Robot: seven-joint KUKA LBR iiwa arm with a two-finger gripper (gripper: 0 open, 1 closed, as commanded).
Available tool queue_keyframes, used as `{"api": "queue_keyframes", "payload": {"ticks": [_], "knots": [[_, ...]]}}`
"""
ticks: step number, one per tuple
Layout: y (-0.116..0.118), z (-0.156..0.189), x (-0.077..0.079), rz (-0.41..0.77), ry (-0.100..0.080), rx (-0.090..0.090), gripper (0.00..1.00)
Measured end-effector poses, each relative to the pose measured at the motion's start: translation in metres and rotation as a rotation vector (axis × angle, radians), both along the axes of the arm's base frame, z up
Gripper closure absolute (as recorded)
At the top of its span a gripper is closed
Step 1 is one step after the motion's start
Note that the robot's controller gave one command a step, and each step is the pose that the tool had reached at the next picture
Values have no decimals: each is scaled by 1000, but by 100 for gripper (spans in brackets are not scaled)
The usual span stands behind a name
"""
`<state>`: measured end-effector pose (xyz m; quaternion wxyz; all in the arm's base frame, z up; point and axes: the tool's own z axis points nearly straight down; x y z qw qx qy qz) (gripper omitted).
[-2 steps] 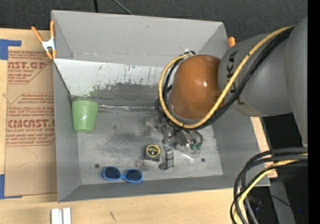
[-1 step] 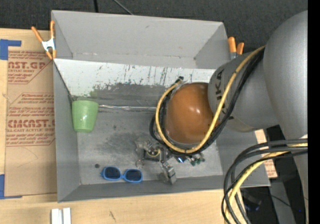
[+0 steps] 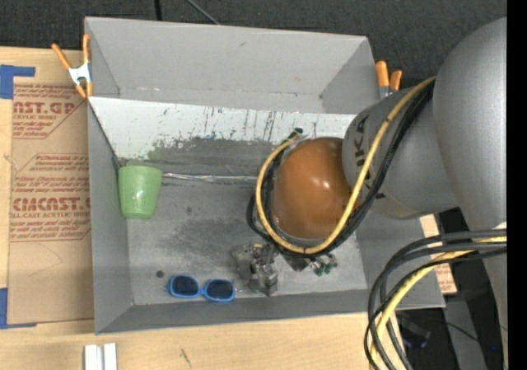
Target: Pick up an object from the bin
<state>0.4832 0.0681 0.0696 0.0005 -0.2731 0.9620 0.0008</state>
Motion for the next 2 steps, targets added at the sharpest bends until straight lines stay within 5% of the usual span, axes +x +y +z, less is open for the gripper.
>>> {"api": "queue_keyframes", "payload": {"ticks": [1,2], "knots": [[34,31,12,701,-2,1,100],[34,30,11,699,0,1,0]]}}
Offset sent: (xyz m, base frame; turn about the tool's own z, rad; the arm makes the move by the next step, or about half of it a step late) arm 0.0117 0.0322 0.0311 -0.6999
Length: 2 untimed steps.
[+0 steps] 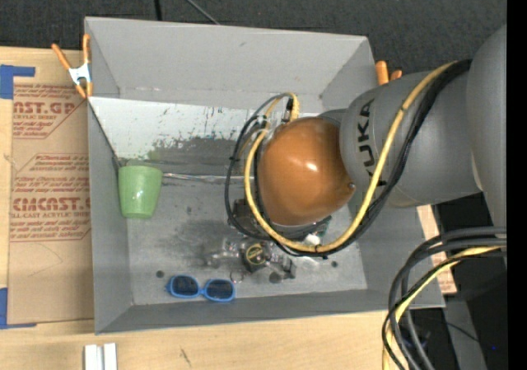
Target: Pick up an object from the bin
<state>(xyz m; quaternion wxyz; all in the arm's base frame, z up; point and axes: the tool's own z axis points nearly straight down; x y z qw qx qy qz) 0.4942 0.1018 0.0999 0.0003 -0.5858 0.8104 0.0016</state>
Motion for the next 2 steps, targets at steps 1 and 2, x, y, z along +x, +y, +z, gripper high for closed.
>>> {"api": "queue_keyframes", "payload": {"ticks": [1,2], "knots": [[-29,-31,-11,147,1,-1,0],[-32,-30,-16,437,-1,-1,0]]}}
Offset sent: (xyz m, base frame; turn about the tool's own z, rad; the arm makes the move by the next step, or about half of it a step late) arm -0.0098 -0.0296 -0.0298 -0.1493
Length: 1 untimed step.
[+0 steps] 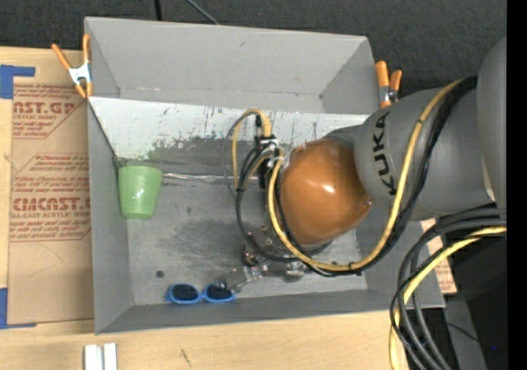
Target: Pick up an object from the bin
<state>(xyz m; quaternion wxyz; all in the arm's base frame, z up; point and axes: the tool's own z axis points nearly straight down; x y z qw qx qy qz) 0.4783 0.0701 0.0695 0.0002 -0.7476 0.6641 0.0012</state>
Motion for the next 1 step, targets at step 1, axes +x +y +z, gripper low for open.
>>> {"api": "queue_keyframes", "payload": {"ticks": [1], "knots": [[49,1,80,-104,-6,4,0]]}}
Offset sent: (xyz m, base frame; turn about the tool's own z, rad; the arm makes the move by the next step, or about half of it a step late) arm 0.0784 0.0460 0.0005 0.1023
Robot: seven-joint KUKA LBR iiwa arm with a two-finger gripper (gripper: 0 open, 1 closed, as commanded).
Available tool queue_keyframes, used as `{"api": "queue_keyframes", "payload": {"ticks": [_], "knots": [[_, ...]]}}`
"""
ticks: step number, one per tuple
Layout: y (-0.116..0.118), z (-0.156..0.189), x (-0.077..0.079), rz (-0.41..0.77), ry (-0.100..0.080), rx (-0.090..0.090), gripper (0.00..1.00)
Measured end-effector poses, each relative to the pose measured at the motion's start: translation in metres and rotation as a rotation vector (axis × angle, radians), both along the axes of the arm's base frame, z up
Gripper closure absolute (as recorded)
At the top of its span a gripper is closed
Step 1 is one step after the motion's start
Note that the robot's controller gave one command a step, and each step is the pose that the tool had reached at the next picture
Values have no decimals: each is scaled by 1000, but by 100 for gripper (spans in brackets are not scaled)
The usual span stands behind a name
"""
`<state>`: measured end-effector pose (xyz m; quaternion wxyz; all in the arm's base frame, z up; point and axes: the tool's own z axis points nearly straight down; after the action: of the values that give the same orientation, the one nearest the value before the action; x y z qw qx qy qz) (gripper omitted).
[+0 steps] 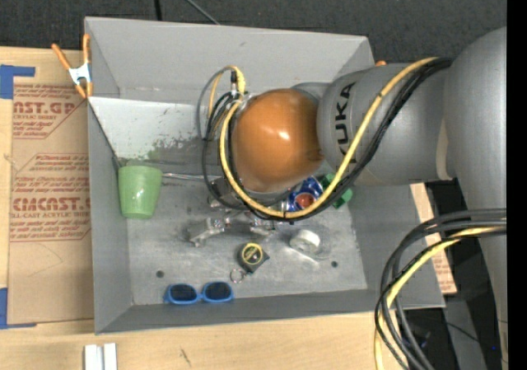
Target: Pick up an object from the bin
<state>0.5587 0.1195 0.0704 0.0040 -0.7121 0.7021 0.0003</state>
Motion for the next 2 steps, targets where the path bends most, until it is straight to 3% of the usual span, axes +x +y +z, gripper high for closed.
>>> {"api": "queue_keyframes", "payload": {"ticks": [1,2], "knots": [[-31,14,-62,188,8,-4,0],[-54,13,-6,326,2,-4,0]]}}
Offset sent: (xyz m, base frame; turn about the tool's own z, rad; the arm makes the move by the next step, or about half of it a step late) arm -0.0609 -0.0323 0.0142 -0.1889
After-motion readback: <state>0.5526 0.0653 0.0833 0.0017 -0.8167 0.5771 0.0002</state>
